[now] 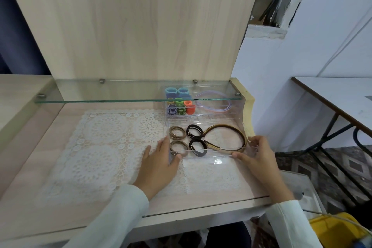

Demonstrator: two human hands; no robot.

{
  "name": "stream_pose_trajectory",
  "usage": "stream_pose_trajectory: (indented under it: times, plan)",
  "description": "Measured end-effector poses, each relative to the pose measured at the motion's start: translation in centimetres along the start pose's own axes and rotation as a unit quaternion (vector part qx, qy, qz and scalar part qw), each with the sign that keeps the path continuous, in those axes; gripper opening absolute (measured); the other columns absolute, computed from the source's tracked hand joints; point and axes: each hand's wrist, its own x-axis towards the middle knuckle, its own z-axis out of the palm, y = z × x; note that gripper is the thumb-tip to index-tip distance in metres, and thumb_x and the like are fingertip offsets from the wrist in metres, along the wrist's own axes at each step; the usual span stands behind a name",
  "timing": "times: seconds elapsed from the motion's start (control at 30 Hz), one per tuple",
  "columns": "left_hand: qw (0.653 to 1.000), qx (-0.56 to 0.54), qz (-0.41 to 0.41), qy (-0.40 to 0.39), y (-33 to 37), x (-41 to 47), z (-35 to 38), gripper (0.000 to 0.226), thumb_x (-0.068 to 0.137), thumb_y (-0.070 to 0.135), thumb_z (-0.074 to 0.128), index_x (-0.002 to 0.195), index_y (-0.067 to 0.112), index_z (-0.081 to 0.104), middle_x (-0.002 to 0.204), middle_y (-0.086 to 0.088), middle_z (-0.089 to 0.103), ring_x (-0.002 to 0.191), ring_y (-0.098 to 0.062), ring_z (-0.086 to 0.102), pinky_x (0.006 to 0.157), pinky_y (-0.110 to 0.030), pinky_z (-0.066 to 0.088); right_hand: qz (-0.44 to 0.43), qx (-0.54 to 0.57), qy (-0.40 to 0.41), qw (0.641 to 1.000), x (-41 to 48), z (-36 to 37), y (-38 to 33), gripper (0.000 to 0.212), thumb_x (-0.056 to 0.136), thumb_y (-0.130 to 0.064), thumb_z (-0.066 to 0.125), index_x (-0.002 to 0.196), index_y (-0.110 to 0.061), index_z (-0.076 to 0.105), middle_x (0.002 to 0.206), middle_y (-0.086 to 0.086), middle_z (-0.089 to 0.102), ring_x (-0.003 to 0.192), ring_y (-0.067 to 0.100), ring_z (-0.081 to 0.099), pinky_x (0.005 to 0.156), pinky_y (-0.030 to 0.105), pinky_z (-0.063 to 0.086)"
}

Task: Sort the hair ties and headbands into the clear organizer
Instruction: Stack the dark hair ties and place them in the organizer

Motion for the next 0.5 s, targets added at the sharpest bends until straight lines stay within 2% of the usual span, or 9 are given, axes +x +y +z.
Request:
stream_pose_trajectory:
  times: [0.1,0.2,0.3,0.4,0.5]
  plan:
    - [1.000,-0.008,-0.002,0.002,0.0,0.1,-0.2,0.066,0.102,0.043,0.039,0.157,0.018,0.013,0.158,-0.001,0.033,0.147,-0.011,0.024,0.122,-0.035,-0.005,0.000,0.008,-0.001,1.000,0.2,-0.1,-0.2,0.069,0.065,-0.029,0.088,0.118,-0.014,0.045,0.119,-0.001,0.052,0.110,0.015,0.048,0.087,0.026,0.037]
    - [1.000,-0.026,-0.003,0.007,0.5,0.2,-0.5,0.065,0.102,0.039,0.041,0.157,0.019,0.012,0.156,0.001,0.037,0.147,-0.010,0.025,0.123,-0.035,-0.002,0.002,0.017,-0.002,1.000,0.4,-0.4,-0.7,0.061,0.069,-0.025,0.086,0.112,-0.015,0.044,0.121,-0.003,0.051,0.109,0.015,0.047,0.084,0.025,0.037]
    - [0.999,-0.039,-0.007,0.012,0.9,0.3,-0.8,0.065,0.102,0.036,0.041,0.157,0.020,0.011,0.157,0.002,0.034,0.148,-0.012,0.021,0.123,-0.036,0.001,0.005,0.031,0.001,1.000,0.6,-0.4,-1.1,0.055,0.071,-0.020,0.084,0.107,-0.013,0.043,0.115,-0.002,0.051,0.100,0.014,0.049,0.070,0.015,0.037]
    - [0.999,-0.040,-0.018,0.010,1.5,0.3,-1.1,0.064,0.103,0.036,0.040,0.158,0.020,0.010,0.159,0.001,0.030,0.149,-0.017,0.017,0.122,-0.032,-0.001,0.010,0.045,-0.002,0.999,0.7,-0.4,-1.6,0.049,0.074,-0.015,0.081,0.105,-0.011,0.043,0.107,-0.004,0.050,0.084,0.000,0.046,0.058,0.009,0.039]
    - [0.998,-0.053,-0.032,0.009,2.1,0.2,-1.5,0.063,0.104,0.034,0.040,0.158,0.021,0.009,0.160,0.003,0.027,0.149,-0.023,0.017,0.120,-0.032,0.000,0.006,0.056,-0.006,0.998,1.1,-0.3,-1.5,0.048,0.075,-0.015,0.081,0.103,-0.012,0.042,0.106,-0.004,0.049,0.085,0.000,0.046,0.057,0.007,0.041]
